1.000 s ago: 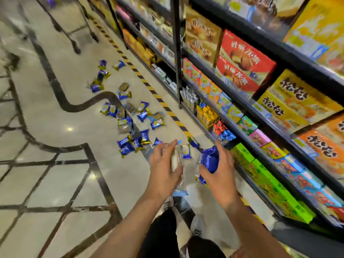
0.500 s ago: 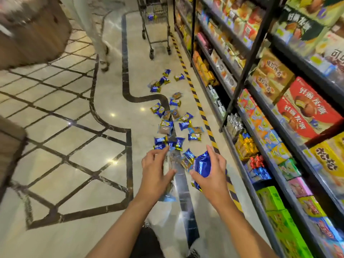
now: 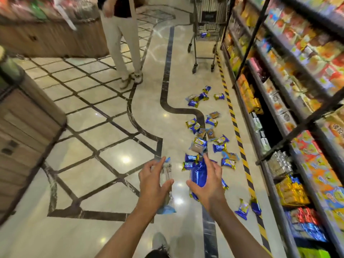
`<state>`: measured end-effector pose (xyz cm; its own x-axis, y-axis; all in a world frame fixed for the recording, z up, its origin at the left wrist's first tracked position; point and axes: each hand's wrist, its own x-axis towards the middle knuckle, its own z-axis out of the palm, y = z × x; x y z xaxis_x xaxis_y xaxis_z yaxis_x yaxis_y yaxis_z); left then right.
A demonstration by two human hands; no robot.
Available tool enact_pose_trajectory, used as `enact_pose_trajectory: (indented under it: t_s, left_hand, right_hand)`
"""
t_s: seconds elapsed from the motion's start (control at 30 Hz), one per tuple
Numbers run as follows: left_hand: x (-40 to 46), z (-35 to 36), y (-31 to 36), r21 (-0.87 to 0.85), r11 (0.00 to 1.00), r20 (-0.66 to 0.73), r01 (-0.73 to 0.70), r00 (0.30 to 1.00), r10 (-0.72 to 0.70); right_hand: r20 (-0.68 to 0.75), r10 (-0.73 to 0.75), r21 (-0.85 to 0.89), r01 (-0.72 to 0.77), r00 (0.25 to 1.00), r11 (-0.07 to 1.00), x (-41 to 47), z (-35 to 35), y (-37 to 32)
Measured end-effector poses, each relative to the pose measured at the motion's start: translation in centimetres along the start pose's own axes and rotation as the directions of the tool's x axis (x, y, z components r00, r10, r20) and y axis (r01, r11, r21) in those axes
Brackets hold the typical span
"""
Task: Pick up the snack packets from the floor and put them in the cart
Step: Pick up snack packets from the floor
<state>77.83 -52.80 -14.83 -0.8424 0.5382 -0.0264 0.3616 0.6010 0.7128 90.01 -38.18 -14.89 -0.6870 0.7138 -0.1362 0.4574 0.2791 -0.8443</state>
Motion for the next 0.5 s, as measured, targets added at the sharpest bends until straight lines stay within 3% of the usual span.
enact_pose_trajectory:
  t_s: [0.5]
  left_hand:
    - [14.7, -4.6, -4.1, -0.093, 0.995, -0.083, 0.026, 0.996, -0.033]
  right_hand:
    - [0.093, -0.053, -0.037, 0.056, 0.994, 0.998, 14.3, 7.5, -8.6]
